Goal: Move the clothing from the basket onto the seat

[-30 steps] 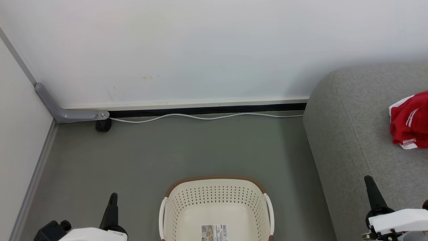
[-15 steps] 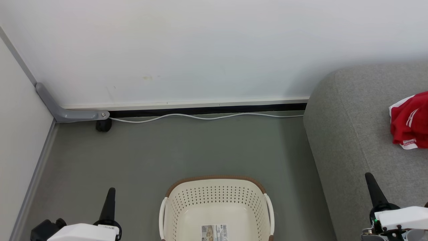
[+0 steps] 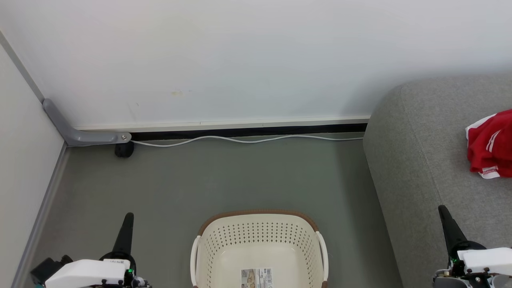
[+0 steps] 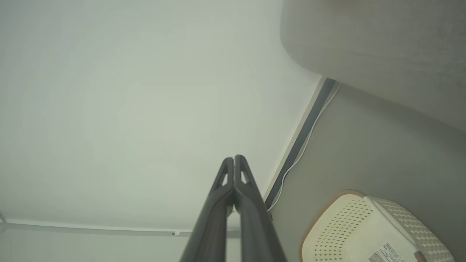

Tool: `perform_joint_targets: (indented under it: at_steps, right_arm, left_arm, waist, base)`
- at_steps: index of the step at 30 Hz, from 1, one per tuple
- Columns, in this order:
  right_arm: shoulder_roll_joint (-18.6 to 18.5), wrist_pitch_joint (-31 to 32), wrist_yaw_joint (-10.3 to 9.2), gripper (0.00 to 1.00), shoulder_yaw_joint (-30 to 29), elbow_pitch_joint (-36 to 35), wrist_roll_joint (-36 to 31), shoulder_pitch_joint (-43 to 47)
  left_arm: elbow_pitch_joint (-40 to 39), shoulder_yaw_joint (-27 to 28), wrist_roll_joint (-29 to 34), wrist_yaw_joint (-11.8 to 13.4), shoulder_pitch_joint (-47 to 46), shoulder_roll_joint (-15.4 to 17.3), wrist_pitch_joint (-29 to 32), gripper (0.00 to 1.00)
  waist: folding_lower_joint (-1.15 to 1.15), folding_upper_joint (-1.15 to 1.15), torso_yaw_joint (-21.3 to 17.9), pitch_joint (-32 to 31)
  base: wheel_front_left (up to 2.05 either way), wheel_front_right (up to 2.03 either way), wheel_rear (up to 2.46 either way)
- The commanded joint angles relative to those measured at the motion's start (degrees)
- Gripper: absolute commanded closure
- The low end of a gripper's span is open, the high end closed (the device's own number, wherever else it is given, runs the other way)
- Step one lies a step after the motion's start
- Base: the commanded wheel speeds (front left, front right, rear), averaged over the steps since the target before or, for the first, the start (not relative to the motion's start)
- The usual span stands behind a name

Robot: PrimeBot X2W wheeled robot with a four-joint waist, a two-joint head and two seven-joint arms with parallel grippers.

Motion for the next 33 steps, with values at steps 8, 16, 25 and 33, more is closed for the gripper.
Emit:
perform_joint_targets:
  at_steps: [8, 16, 25, 33]
  right_arm:
    - [0.3, 1.9, 0.08, 1.0, -0.6, -2.4, 5.3, -2.8]
    - [1.2, 3.2, 0.09, 1.0, -1.7, -2.8, 9.6, -3.0]
    - [1.6, 3.9, 0.09, 1.0, -2.2, -3.0, 11.6, -3.1]
    - [1.6, 3.9, 0.09, 1.0, -2.2, -3.0, 11.6, -3.1]
  left_arm:
    - [-1.1, 2.9, -6.1, -1.8, -4.1, 0.9, 1.6, 1.0]
    - [-1.0, 3.9, -10.9, -2.9, -5.0, 0.9, 3.0, 1.0]
    - [-0.9, 4.6, -13.1, -3.4, -5.4, 0.8, 3.8, 1.0]
    - [-0.9, 4.7, -13.0, -3.4, -5.5, 0.7, 3.9, 1.0]
  waist:
    - [0.0, 0.0, 0.0, 0.0]
    - [0.0, 0.0, 0.1, 0.0]
    - [0.0, 0.0, 0.1, 0.0]
    - [0.0, 0.0, 0.1, 0.0]
  base:
    - [0.0, 0.0, 0.0]
    - [0.0, 0.0, 0.0]
    - [0.0, 0.0, 0.0]
    - [0.0, 0.0, 0.0]
